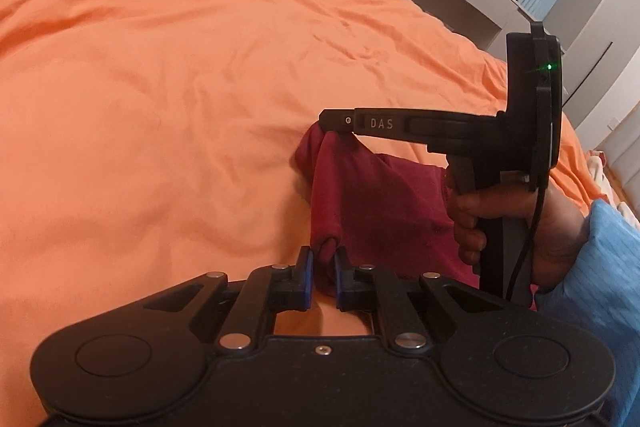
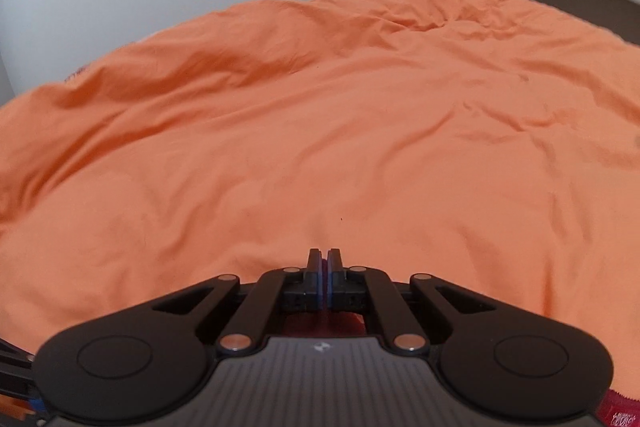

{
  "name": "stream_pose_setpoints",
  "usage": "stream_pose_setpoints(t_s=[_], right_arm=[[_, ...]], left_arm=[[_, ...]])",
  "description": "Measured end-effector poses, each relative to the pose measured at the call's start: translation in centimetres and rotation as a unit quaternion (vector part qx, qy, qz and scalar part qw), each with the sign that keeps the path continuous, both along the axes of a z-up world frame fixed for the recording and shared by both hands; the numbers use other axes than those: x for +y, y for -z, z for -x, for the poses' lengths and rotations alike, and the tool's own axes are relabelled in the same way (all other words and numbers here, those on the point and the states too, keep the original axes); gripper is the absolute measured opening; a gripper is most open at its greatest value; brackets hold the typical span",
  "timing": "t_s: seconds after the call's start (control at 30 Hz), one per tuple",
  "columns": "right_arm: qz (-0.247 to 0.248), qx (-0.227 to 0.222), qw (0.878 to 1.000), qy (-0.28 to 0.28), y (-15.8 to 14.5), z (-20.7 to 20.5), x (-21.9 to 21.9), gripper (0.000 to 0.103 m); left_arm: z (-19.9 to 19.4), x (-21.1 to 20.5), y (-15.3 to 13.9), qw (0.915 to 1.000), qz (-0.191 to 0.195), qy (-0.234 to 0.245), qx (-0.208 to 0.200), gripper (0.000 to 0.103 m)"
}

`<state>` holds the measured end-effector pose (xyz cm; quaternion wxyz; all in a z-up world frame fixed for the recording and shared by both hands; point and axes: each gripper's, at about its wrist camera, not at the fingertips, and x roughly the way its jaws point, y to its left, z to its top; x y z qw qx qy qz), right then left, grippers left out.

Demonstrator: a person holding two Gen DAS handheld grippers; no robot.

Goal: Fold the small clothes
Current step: 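Fold the hem up toward the collar with the right gripper while the left gripper holds, then open both grippers above the folded shirt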

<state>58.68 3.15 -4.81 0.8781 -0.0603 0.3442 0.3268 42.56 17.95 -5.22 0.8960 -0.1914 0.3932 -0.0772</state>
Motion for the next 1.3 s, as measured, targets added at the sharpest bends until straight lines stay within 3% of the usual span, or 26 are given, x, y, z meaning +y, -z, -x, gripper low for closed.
stream_pose_setpoints(t_s=[0.03, 0.1, 0.13, 0.17, 0.2, 0.27, 0.33, 0.43, 0.53, 0.63, 0.7, 0.73, 0.8, 0.83, 0.9, 1.0, 1.1, 1.17, 1.23, 1.3], right_arm=[[-0.007, -0.001, 1.0, 0.005, 0.1, 0.0, -0.1, 0.003], [-0.023, 0.008, 1.0, 0.01, 0.0, -0.1, -0.7, 0.023], [-0.024, 0.011, 1.0, 0.011, -0.2, 0.0, -1.2, 0.047], [-0.022, 0.005, 1.0, 0.01, -0.6, 0.1, -1.8, 0.059], [-0.016, -0.01, 1.0, 0.008, -1.2, 0.7, -3.0, 0.062], [0.001, -0.031, 1.0, 0.006, -2.2, 2.0, -5.6, 0.073], [0.021, -0.047, 0.998, 0.021, -2.9, 3.6, -8.9, 0.084], [0.037, -0.042, 0.997, 0.054, -3.3, 6.3, -14.6, 0.091], [0.007, -0.013, 0.993, 0.115, -3.3, 9.0, -21.1, 0.096], [-0.014, -0.012, 0.984, 0.176, -3.0, 11.6, -26.6, 0.099], [0.003, -0.008, 0.978, 0.21, -2.6, 12.8, -28.9, 0.1], [0.014, -0.005, 0.974, 0.225, -2.4, 13.2, -29.8, 0.102], [0.026, 0.0, 0.971, 0.239, -1.7, 13.7, -31.1, 0.102], [0.028, 0.0, 0.97, 0.243, -1.4, 13.9, -31.6, 0.102], [0.025, 0.005, 0.969, 0.246, -0.7, 13.9, -31.6, 0.102], [0.025, 0.002, 0.971, 0.239, 0.2, 13.7, -30.6, 0.102], [0.091, -0.013, 0.968, 0.235, 1.8, 13.2, -28.8, 0.102], [0.138, -0.03, 0.961, 0.237, 2.9, 13.1, -27.9, 0.102], [0.143, -0.029, 0.96, 0.238, 3.3, 13.3, -28.0, 0.102], [0.118, -0.025, 0.963, 0.239, 2.6, 13.8, -28.7, 0.102]], left_arm=[[0.1, 0.0, 0.0, 1.0, 0.002, -0.001, 0.0, 0.011], [0.1, 0.1, -0.1, 0.9999, 0.01, 0.003, 0.009, 0.015], [0.1, 0.2, -0.1, 0.9998, 0.013, 0.005, 0.017, 0.021], [0.2, 0.3, -0.2, 0.9996, 0.014, 0.002, 0.022, 0.026], [0.3, 0.5, -0.4, 0.9996, 0.014, -0.002, 0.023, 0.031], [0.4, 0.8, -1.0, 0.9997, 0.009, -0.011, 0.02, 0.058], [0.2, 1.1, -1.9, 0.9998, 0.005, -0.016, 0.004, 0.07], [-1.6, 1.0, -2.9, 0.9998, -0.013, -0.013, 0.006, 0.074], [-4.3, 0.7, -3.0, 0.9998, -0.014, -0.007, 0.008, 0.074], [-7.5, 0.1, -2.1, 0.9993, -0.029, 0.001, 0.022, 0.076], [-9.4, -0.3, -0.9, 0.9983, -0.038, 0.001, 0.044, 0.076], [-10.1, -0.5, -0.3, 0.9978, -0.038, 0.004, 0.053, 0.071], [-11.1, -0.7, 0.8, 0.9973, -0.033, 0.01, 0.065, 0.034], [-11.2, -0.6, 1.1, 0.9974, -0.02, 0.012, 0.068, 0.01], [-10.7, -0.4, 1.3, 0.9986, -0.001, -0.004, 0.054, 0.01], [-9.8, -0.3, 1.0, 0.9992, -0.007, -0.021, 0.034, 0.007], [-9.9, -0.4, 1.7, 0.9981, -0.025, -0.041, 0.038, 0.007], [-10.1, -0.3, 2.3, 0.9975, -0.016, -0.049, 0.049, 0.008], [-10.2, 0.1, 2.4, 0.9972, -0.001, -0.054, 0.052, 0.012], [-10.0, 0.1, 1.9, 0.9973, -0.003, -0.049, 0.055, 0.023]])
